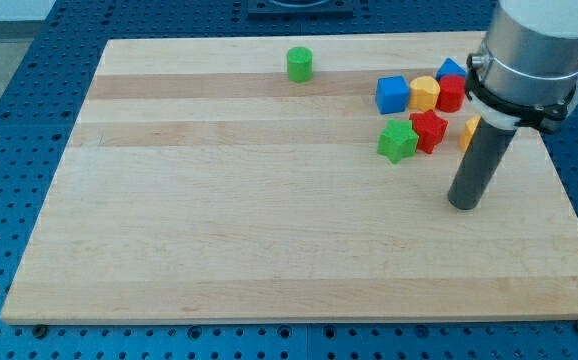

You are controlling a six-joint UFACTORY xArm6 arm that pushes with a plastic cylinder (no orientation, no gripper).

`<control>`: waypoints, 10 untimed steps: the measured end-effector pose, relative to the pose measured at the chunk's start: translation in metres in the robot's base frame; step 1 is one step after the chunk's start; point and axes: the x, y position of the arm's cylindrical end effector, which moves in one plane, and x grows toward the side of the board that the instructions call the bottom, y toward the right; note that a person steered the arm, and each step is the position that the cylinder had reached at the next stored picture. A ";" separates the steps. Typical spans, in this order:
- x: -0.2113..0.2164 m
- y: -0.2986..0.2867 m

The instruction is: Push the green star to the bottom of the green circle

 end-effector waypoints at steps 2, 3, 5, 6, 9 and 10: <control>-0.046 -0.019; -0.065 -0.034; -0.081 -0.058; -0.092 -0.070; -0.129 -0.108; -0.137 -0.120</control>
